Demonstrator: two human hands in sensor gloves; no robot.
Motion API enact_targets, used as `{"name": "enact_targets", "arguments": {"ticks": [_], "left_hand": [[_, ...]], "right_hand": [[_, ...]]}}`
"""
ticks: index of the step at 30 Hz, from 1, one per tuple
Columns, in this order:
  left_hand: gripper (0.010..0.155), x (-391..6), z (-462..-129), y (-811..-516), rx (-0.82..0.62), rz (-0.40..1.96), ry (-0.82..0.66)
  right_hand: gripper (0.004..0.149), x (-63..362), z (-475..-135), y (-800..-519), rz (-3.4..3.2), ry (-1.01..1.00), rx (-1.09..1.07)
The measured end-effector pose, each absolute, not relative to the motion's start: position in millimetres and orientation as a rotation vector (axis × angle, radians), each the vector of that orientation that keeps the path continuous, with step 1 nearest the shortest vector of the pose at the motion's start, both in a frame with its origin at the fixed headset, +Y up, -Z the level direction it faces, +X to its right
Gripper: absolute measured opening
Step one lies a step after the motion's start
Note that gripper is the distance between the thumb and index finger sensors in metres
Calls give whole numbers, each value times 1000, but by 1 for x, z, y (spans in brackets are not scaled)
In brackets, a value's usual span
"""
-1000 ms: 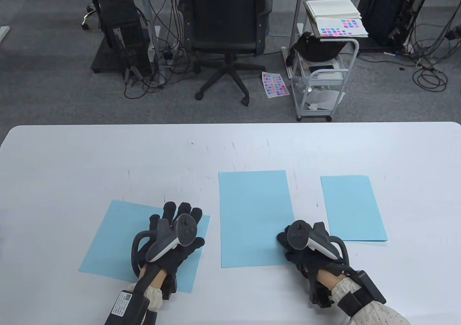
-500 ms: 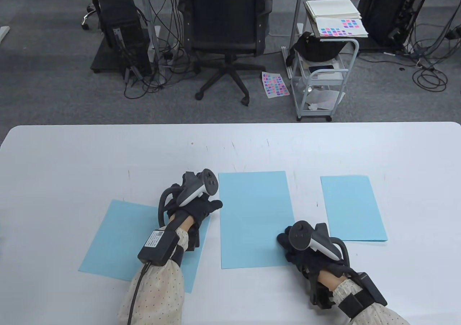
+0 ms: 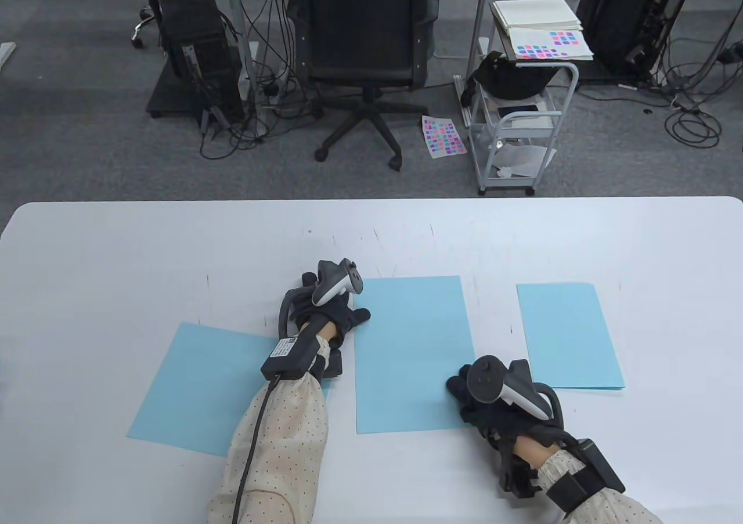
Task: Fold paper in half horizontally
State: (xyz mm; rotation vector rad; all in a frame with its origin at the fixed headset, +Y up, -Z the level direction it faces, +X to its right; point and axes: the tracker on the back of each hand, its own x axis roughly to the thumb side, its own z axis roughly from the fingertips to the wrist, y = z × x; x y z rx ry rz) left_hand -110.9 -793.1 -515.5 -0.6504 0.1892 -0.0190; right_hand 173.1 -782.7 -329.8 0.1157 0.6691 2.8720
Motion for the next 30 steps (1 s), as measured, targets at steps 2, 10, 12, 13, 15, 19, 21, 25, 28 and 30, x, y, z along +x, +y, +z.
{"name": "enact_targets", "arguments": {"ticks": [2, 10, 12, 13, 15, 19, 21, 25, 28, 30], "left_hand": [[89, -108, -515, -792, -660, 16, 164], [76, -106, -515, -779, -649, 162, 150], [64, -105, -515, -771, -595, 159, 163], [58, -104, -515, -765, -567, 157, 164], [44, -104, -514, -756, -498, 157, 171], [40, -104, -506, -741, -416, 148, 154], [40, -103, -501, -735, -383, 143, 134], [40, -102, -488, -724, -332, 143, 88], [39, -100, -476, -715, -306, 148, 59], [39, -100, -467, -711, -287, 162, 46]], "right_hand": [[59, 173, -330, -783, 2868, 672, 116], [59, 173, -330, -783, 2868, 672, 115], [59, 173, -330, -783, 2868, 673, 115], [59, 173, -330, -783, 2869, 674, 115], [59, 173, -330, -783, 2871, 674, 114], [59, 173, -330, -783, 2871, 674, 114], [59, 173, -330, -783, 2871, 674, 113], [59, 173, -329, -783, 2870, 674, 107], [59, 173, -329, -783, 2868, 675, 106], [59, 173, -329, -783, 2864, 676, 104]]}}
